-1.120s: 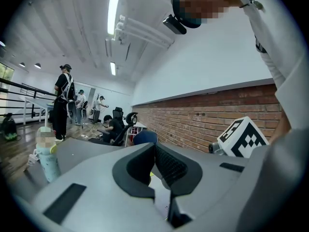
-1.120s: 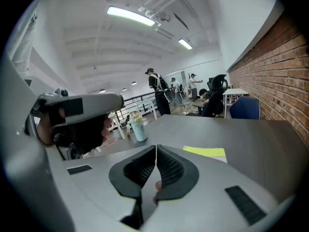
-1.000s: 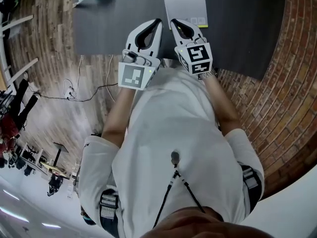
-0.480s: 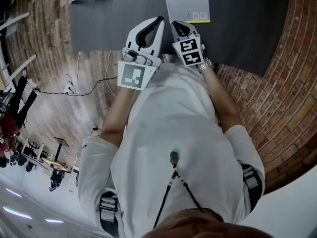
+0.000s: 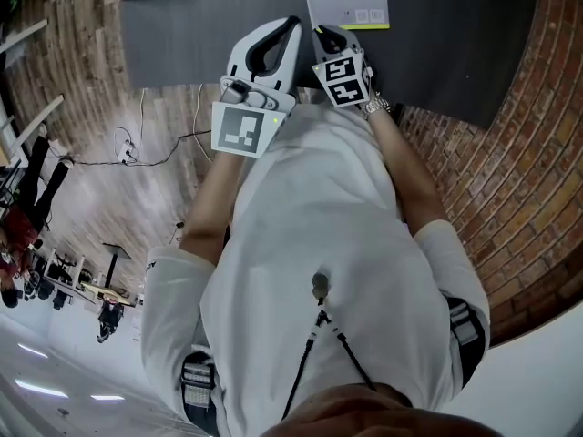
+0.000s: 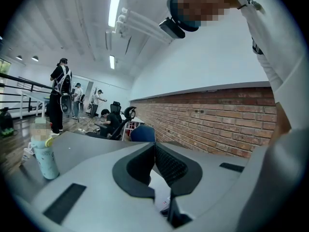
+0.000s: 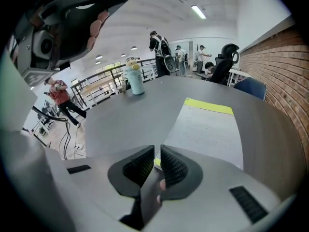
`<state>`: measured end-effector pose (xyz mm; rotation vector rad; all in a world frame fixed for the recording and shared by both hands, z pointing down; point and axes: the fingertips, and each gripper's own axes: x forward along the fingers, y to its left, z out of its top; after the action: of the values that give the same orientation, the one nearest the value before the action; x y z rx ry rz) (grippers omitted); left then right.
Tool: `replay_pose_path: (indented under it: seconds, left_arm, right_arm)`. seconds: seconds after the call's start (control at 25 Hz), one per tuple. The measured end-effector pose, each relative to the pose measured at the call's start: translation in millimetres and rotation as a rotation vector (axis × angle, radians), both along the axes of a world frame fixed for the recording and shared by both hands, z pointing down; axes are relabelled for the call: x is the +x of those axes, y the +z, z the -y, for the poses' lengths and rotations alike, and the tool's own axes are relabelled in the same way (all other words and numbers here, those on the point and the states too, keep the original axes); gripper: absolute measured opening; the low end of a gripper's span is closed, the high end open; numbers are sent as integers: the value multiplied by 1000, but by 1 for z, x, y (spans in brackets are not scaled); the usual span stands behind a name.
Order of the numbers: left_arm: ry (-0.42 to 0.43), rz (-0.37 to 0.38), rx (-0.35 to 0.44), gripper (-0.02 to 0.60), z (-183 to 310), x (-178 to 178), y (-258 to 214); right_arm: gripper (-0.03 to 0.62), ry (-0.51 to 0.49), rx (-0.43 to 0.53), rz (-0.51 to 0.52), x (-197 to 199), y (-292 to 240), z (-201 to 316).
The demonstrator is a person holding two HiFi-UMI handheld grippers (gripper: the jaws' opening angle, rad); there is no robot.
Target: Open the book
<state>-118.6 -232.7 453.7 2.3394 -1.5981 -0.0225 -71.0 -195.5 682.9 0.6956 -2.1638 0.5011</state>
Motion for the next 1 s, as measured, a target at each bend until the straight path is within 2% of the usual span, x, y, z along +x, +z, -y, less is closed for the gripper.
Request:
replay_pose_path:
  seconds: [0.12, 0.16, 0.2, 0.24, 0.68, 1.0]
  left_arm:
    - [-3, -2, -6, 23, 1, -2, 3]
    - [-4, -3, -6, 23, 2, -3, 4]
    - [-5, -3, -5, 23, 2, -3, 4]
    - [-6, -3, -5, 23, 3, -3, 5]
    - [-12, -7, -16, 23, 2, -7, 8]
    - [-17, -3, -7, 23, 4, -7, 6]
  right_arm:
    - [44, -18, 3, -19, -1, 6, -2]
    - [67, -27, 3, -31, -1, 9, -2]
    - [140, -38, -1, -45, -1, 13, -4]
    - [160, -49, -6, -59, -1, 16, -5]
    - [160, -50, 53, -150, 3, 30, 6]
    - [158, -42, 28, -156, 7, 35, 8]
